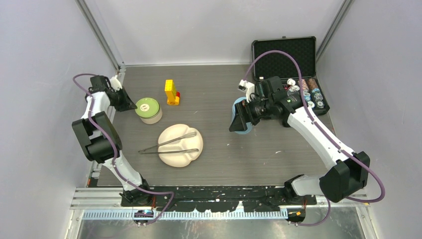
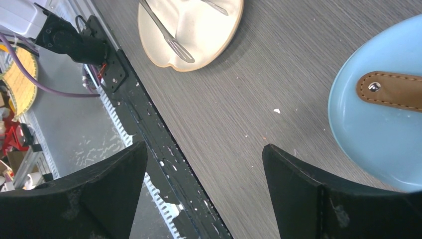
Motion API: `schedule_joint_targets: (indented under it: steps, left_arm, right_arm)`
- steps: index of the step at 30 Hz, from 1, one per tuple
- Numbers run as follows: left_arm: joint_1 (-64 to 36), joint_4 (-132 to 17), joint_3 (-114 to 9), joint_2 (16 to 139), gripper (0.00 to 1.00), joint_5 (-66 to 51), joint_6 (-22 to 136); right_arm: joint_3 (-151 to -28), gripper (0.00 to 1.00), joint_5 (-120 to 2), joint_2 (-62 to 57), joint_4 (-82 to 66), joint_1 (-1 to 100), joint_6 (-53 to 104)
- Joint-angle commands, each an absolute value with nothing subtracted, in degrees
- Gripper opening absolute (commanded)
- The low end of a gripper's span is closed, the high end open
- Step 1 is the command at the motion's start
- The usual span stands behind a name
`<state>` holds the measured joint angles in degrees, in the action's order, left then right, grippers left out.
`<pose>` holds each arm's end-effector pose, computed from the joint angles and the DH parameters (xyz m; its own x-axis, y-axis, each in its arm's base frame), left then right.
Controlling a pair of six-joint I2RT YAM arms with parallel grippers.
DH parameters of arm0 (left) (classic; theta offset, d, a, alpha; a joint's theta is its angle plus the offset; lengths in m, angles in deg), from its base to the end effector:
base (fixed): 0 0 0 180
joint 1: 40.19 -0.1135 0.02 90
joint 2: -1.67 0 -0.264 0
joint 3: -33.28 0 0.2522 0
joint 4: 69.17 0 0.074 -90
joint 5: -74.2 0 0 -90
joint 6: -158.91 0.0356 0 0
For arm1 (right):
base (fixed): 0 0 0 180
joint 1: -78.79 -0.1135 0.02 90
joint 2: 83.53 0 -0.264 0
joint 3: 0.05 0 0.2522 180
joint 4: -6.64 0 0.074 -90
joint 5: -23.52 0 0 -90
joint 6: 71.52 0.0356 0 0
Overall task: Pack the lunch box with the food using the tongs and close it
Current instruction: Close the box lid on the packing box.
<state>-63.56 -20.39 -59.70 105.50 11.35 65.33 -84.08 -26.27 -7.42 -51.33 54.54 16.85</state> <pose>0.3592 0.1375 0.2312 -0.7816 -0.3983 -0.4800 -0.1904 0.8852 -0.4245 0.2380 0.1324 0.3270 -0.6790 -0.3297 -0.6559 -0.7112 0.5169 0.4764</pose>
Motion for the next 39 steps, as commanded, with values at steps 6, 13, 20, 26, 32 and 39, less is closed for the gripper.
schedule_joint_targets:
  steps: [6, 13, 20, 26, 32, 39]
  left_arm:
    - [-63.6, -20.4, -62.6, 108.7, 0.0, 14.9, 64.6]
    - [-63.6, -20.4, -62.5, 110.7, 0.0, 16.5, 62.5]
    - [-63.6, -18.4, -62.6, 109.9, 0.14, 13.3, 66.2]
    - [-63.6, -16.6, -63.3, 106.7, 0.45, 10.9, 68.6]
    - [-63.6, -15.1, -66.1, 103.3, 0.51, 9.6, 72.1]
    - [-60.4, -11.3, -69.8, 101.4, 0.4, 10.4, 82.6]
  right_arm:
    - [-84.8, 0.9, -24.2, -7.9, -50.1, 54.9, 16.9]
    - [-84.6, 0.9, -24.2, -8.5, -50.4, 54.8, 16.6]
    - [-84.8, 0.9, -24.0, -8.3, -50.8, 54.8, 16.5]
    - [-85.0, 0.9, -23.6, -8.0, -50.7, 54.8, 16.5]
    - [-85.1, 0.9, -23.4, -7.9, -50.8, 54.8, 16.5]
    - [-85.2, 0.9, -23.3, -7.0, -50.7, 54.8, 16.7]
